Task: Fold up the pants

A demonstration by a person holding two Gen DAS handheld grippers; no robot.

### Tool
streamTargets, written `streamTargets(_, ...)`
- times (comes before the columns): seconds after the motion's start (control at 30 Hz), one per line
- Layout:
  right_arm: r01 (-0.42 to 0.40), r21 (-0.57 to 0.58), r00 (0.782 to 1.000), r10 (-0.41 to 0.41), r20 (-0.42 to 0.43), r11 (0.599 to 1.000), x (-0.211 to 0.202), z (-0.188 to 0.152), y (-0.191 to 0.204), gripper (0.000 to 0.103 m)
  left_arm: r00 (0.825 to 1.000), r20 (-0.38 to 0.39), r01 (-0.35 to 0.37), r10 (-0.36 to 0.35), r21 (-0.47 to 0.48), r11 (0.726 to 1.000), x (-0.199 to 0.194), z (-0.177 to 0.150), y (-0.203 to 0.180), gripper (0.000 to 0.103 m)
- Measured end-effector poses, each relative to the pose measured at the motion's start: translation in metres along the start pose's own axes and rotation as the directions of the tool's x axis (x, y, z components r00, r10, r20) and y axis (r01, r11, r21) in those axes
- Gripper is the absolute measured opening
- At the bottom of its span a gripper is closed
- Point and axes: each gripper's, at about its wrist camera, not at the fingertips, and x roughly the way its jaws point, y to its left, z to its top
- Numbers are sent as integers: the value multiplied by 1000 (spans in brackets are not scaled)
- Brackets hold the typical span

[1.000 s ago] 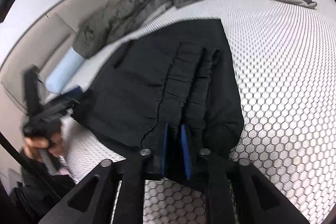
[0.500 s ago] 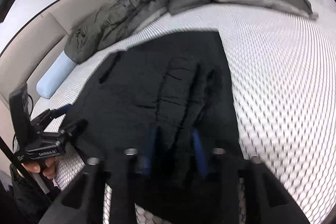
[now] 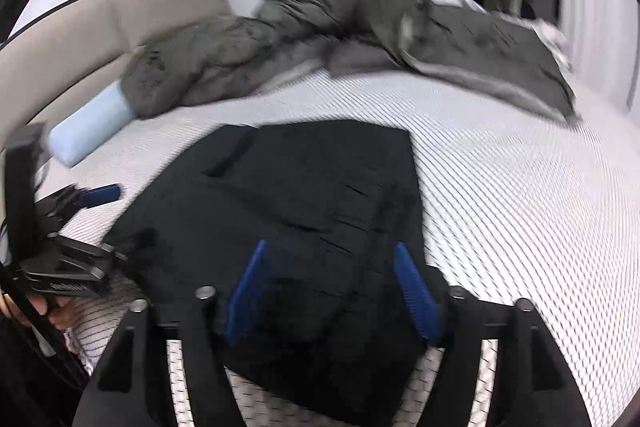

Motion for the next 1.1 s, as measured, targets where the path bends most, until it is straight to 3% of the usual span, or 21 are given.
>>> streamTargets(0.13, -25, -106, 1000, 24, -8, 994, 8, -2, 33, 71, 999, -41, 24, -20, 97, 995, 12, -4, -19, 101)
streamTargets(0.27, 15, -180, 990, -39, -133, 984, 46, -16, 50, 76, 995, -101, 8, 4, 123, 992, 31, -16, -19, 102)
streamTargets(0.4, 86, -275, 986, -123, -117, 958, 52, -28, 63, 80, 995, -101, 12, 0, 119, 993, 32, -19, -17, 102)
streamTargets(0.83, 72, -264, 986, -109, -129, 962, 58, -27, 59, 81, 995, -102, 23, -12, 112, 993, 34, -21, -16, 103)
streamTargets(0.9, 88, -268, 984, -126, -128, 959, 59, -26, 57, 81, 994, -106, 23, -11, 111, 994, 34, -21, -17, 103)
streamTargets(1.0, 199, -285, 965, -239, -113, 938, 53, -27, 44, 83, 994, -111, 14, -3, 92, 996, 31, -22, -6, 103)
streamTargets(1.03, 214, -263, 960, -253, -120, 941, 50, -28, 34, 88, 994, -113, 13, -4, 73, 997, 30, -22, 1, 103)
streamTargets(1.1, 151, -169, 972, -178, -156, 974, 45, -28, 14, 88, 993, -121, 3, 2, 44, 999, 28, -23, 11, 103)
